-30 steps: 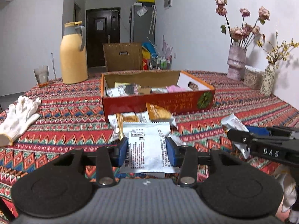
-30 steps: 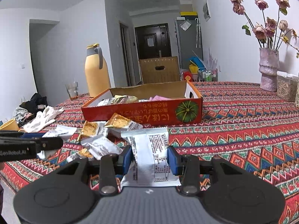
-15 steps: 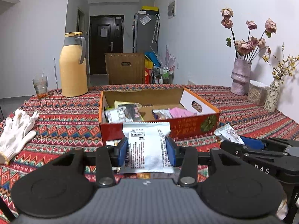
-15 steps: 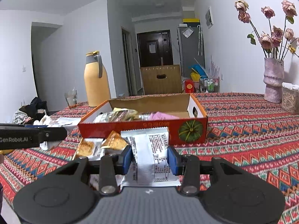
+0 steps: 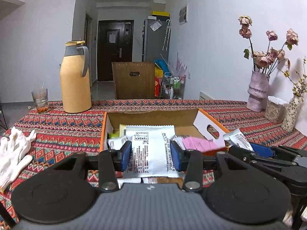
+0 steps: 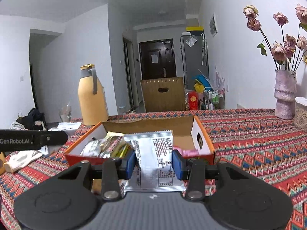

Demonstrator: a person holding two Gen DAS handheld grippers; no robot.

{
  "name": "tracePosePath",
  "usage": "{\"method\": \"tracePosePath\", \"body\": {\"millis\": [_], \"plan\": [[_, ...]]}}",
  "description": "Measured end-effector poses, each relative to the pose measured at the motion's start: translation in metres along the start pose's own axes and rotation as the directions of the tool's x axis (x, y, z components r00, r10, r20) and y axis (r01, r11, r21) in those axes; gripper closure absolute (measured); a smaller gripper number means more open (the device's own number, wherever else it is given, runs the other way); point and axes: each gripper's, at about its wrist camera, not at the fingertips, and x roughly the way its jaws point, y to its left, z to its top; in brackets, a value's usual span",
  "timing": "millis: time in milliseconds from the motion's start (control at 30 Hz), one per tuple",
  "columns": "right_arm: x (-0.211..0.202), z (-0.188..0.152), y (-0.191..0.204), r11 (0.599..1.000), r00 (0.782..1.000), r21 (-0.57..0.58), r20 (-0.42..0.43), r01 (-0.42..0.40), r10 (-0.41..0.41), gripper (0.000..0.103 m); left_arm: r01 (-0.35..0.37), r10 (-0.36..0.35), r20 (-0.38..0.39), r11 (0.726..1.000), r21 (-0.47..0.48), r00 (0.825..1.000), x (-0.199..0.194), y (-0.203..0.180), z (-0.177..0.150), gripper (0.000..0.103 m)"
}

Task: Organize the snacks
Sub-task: 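Carry both white packets over the box and open both grippers inside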

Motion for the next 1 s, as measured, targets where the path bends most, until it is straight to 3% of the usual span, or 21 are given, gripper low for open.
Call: {"method": "tracePosePath", "body": {"millis": [567,1000], "plan": [[0.08,0.048,-0.012,0.999,1.0,-0.032,0.015,0.027,-0.027,0.063,-0.056,0.056,0.001,0.998,-0.032,0.998,0.071,0.011,0.043,0.06],[0.135,0.027,-0.017,0.999,0.996,-0.015,-0.07,0.045,-0.046,0.063,-0.096,0.093,-0.043,0.992,-0.079,0.995,0.128,0.03,0.035,0.059]]}}
